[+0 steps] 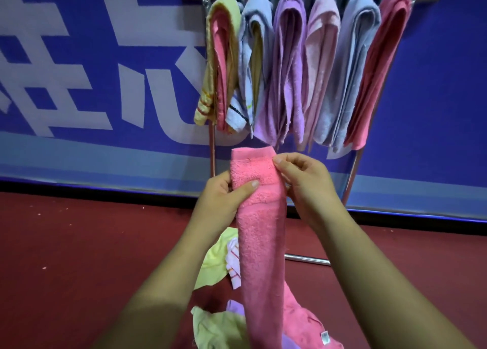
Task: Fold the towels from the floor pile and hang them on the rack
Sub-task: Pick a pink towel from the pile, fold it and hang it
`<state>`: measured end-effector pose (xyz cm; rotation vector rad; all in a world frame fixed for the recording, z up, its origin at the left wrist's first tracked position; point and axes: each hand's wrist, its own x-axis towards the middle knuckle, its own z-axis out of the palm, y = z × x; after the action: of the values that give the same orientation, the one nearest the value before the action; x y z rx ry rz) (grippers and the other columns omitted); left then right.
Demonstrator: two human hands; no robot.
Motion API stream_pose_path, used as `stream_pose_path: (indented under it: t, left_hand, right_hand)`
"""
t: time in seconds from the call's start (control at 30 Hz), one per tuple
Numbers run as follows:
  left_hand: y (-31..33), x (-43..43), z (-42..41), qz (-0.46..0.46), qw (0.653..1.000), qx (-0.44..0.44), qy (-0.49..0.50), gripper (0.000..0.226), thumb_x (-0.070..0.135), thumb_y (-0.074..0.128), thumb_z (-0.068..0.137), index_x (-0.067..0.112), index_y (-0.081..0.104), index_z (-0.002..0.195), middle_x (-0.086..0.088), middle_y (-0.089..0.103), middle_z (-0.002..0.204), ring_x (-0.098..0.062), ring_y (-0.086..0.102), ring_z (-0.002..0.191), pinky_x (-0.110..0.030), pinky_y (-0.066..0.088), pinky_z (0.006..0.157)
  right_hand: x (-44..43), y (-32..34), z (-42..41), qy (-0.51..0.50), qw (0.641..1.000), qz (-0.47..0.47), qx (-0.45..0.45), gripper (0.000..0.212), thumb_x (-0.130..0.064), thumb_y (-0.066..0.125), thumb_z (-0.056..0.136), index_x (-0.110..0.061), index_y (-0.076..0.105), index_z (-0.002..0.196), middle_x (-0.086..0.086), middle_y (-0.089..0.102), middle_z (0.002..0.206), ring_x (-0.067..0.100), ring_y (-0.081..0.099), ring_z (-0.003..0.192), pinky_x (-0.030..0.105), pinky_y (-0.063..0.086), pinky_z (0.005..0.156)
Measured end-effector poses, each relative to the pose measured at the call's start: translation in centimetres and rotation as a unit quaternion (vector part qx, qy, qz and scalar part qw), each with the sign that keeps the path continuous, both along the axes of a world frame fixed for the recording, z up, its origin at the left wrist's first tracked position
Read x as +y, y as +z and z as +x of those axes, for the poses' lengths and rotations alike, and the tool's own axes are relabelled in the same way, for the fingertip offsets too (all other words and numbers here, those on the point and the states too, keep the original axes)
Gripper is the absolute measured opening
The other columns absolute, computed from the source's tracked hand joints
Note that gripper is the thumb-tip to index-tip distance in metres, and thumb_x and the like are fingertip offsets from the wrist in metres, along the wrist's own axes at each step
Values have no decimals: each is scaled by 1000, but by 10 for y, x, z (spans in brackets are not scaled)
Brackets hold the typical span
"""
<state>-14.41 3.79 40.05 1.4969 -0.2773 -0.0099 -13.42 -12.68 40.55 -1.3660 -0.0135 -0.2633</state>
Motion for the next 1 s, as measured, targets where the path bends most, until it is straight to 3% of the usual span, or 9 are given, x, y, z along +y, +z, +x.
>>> stream_pose_path:
  t: [0.07,0.13,0.3,0.5,0.63,0.73,0.83,0.93,1.0]
  left_hand:
    - [-1,-1,5,-18,1000,9,19,13,7,68,90,16,72,100,-8,77,96,-20,72,86,-37,58,78]
    - [1,-1,10,-41,998,9,43,14,3,68,90,14,71,98,-10,77,96,-23,72,88,-41,58,85]
    - [5,4,22,-74,996,-10,47,22,-4,64,90,15,70,101,-3,77,91,-18,73,83,-32,60,75]
    - [0,9,32,-77,993,19,93,13,4,64,92,12,71,100,-7,77,92,-21,73,85,-36,58,77]
    - [0,7,26,-192,970,122,-87,40,28,62,94,2,61,124,-15,72,113,-24,70,105,-36,57,89]
    - [-7,15,20,-5,982,107,-156,39,40,64,86,11,66,111,-2,73,94,-14,67,83,-31,52,77]
    - [-19,21,16,178,970,44,-161,20,26,76,84,12,75,98,1,78,93,-7,70,84,-22,54,80]
    - [-26,20,13,202,970,4,-135,12,18,74,86,14,77,97,1,78,94,-8,72,88,-23,56,84]
    - [-27,16,12,162,978,9,-134,13,15,73,86,13,76,98,0,78,92,-10,72,87,-22,56,80]
  right_hand:
    - [2,-11,-1,37,996,67,37,15,-14,67,93,-6,72,105,15,72,90,25,66,78,32,54,70]
    - [1,-27,-5,98,985,129,63,18,-15,65,93,-3,71,105,11,73,85,19,68,71,27,55,64]
    - [-3,-60,-9,184,978,36,93,35,-23,72,88,7,70,106,17,72,103,23,67,91,31,56,79]
    - [-2,-59,-11,163,984,29,66,23,-22,70,82,-3,78,93,13,73,88,17,66,76,28,56,70]
    - [1,-47,-13,112,991,56,48,16,-24,69,81,-11,76,76,4,63,70,12,55,63,26,48,61]
    - [-2,-35,-15,73,987,134,43,18,-16,66,89,-1,76,91,16,67,81,20,62,69,30,53,63]
    - [-8,-30,-15,39,990,116,64,22,-18,63,95,-1,76,95,19,69,86,27,62,74,37,50,67]
    - [-10,-29,-13,22,992,94,84,23,-21,67,93,1,74,95,22,62,89,31,54,81,45,40,73]
    - [-11,-28,-13,20,990,108,92,20,-17,66,94,0,76,90,19,66,84,28,59,77,40,50,70]
